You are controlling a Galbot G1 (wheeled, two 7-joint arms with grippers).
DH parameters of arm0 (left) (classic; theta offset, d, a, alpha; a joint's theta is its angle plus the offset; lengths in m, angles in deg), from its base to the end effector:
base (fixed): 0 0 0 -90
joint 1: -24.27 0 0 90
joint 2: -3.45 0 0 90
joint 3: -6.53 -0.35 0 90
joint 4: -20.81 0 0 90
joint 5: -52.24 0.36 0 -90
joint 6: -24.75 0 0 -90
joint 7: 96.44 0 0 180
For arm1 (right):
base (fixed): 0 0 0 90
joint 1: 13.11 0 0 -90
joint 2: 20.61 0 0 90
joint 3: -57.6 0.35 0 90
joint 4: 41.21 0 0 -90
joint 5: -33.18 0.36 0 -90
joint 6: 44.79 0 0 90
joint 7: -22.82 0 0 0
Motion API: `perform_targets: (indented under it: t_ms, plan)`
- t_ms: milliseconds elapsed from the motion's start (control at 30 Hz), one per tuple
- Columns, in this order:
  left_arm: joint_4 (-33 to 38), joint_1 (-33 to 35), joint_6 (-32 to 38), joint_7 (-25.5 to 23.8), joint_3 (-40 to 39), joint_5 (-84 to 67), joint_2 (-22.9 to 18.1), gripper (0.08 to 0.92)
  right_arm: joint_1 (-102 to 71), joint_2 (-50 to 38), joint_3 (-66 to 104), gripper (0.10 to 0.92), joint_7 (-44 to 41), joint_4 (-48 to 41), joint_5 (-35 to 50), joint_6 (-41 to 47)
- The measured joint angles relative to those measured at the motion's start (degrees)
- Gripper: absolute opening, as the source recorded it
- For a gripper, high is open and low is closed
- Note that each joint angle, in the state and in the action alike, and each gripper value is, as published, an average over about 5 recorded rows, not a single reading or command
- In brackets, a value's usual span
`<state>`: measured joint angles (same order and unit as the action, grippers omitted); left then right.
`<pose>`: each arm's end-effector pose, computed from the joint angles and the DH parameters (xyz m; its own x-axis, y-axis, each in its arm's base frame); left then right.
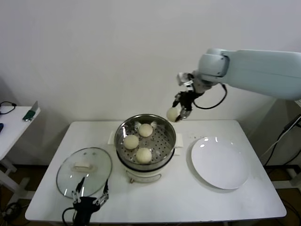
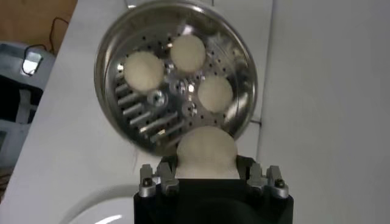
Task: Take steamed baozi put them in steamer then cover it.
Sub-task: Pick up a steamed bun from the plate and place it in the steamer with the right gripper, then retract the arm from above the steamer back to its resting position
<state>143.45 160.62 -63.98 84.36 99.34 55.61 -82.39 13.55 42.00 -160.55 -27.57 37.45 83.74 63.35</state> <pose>0.0973 0.0261 -0.3256 -0.9772 -0.0126 0.2118 0.0187 0.9892 0.1452 0.5458 0.0529 0.0301 -0.2054 -0.2833 0.9368 -0.9490 -0.1762 -0.2613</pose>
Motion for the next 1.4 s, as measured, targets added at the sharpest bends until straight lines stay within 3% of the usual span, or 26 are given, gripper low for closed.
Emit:
perform_targets:
  t_ms: [300, 800, 1067, 1400]
  plan:
    - [-0.18, 0.12, 0.01, 0.05, 0.32, -0.23, 0.05, 0.823, -5.97, 5.59, -0.12, 0.645, 4.44, 0.55, 0.19, 2.93]
    - [-0.18, 0.05, 0.10, 0.15, 0.30, -0.49, 0.54, 0.823, -13.38, 7.22, -0.08, 0.650, 8.46, -0.58, -4.40, 5.10]
    - [-0.09, -0.06, 0.10, 0.43, 0.19, -0.57, 0.55, 0.823, -14.56, 7.29, 1.10, 0.808, 10.07, -1.54, -5.19, 5.57]
    - [0.70, 0.05, 0.01, 0.75, 0.43, -0.76, 0.61, 0.823, -10.15, 4.45, 1.90, 0.823, 7.25, -1.72, -2.31, 2.98]
